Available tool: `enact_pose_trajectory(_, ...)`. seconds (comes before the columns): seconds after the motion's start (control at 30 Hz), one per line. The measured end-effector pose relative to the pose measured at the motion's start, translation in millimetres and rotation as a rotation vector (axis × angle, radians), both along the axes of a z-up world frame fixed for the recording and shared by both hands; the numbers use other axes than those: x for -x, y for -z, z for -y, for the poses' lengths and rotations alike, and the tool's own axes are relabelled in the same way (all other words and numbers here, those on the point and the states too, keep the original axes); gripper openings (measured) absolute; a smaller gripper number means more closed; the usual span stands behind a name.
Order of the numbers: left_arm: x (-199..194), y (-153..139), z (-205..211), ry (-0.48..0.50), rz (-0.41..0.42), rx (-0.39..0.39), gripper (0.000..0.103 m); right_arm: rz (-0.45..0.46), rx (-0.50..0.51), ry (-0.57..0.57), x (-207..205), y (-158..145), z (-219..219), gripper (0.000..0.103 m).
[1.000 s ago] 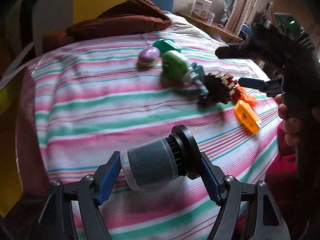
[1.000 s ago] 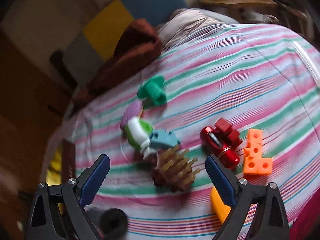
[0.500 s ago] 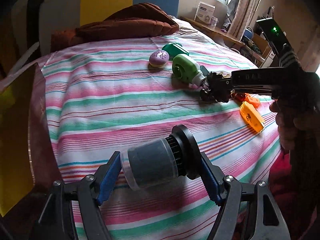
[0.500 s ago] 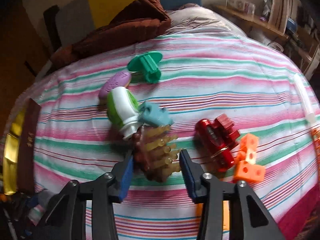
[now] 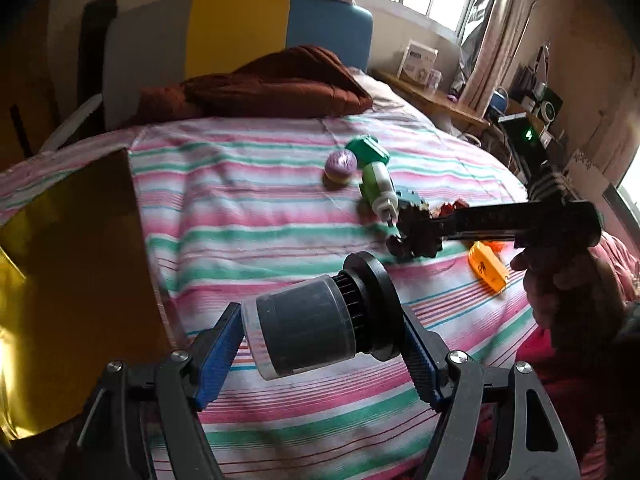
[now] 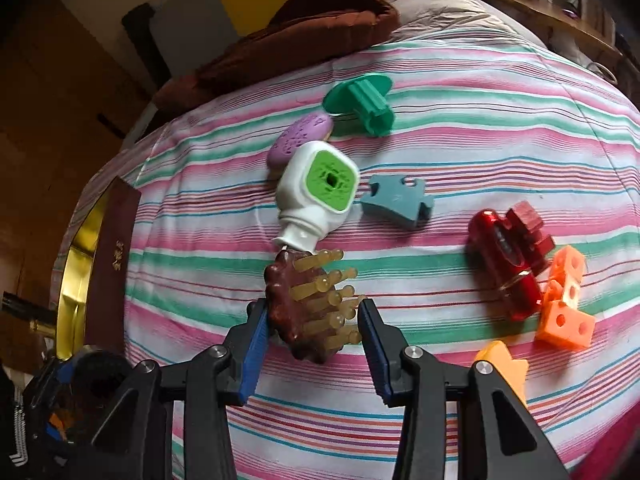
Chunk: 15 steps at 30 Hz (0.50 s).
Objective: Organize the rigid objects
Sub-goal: 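Carry the grey cylinder to the gold tray and release it with the left tool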
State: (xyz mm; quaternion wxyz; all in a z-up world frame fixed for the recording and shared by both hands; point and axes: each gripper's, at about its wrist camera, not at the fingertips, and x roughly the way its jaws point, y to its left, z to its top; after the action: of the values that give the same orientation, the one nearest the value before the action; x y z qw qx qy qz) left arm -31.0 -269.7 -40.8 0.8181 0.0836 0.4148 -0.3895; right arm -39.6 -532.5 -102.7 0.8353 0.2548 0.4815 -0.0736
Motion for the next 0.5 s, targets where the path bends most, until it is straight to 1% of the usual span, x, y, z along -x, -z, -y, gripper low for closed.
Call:
enact_pose_trajectory(0.13,-1.1,-11.2,-14.7,-0.012,0.012,0.025,0.075,-0.002,-0.005,0.005,1.5,0.8,2.3,0.045)
enact_pose_trajectory(0.27,-13.9,-15.4,-34.0,-0.051,-0.019,0.037,0.075,-0.005,0.003,0.011,1.4,1.7,2.7,0.045)
enact_pose_trajectory(0.37,-32.2,-18.7,-61.1,-0.115,-0.028,0.036,0.075,-0.028,0.052,0.009,-0.2,3.4,-1.0,0.045)
enact_pose_trajectory(0.4,-39.7,-19.5,-70.9,-0.139,-0.038,0.037,0.075,-0.021,0.08,-0.001,-1.4,1.5,-4.4,0.04)
enact_pose_trajectory(0.5,-74.7,-22.5,-111.3,-0.242,-0.059,0.037,0.075,-0.024,0.173,-0.037,-3.4,-0.3,-15.7,0.04)
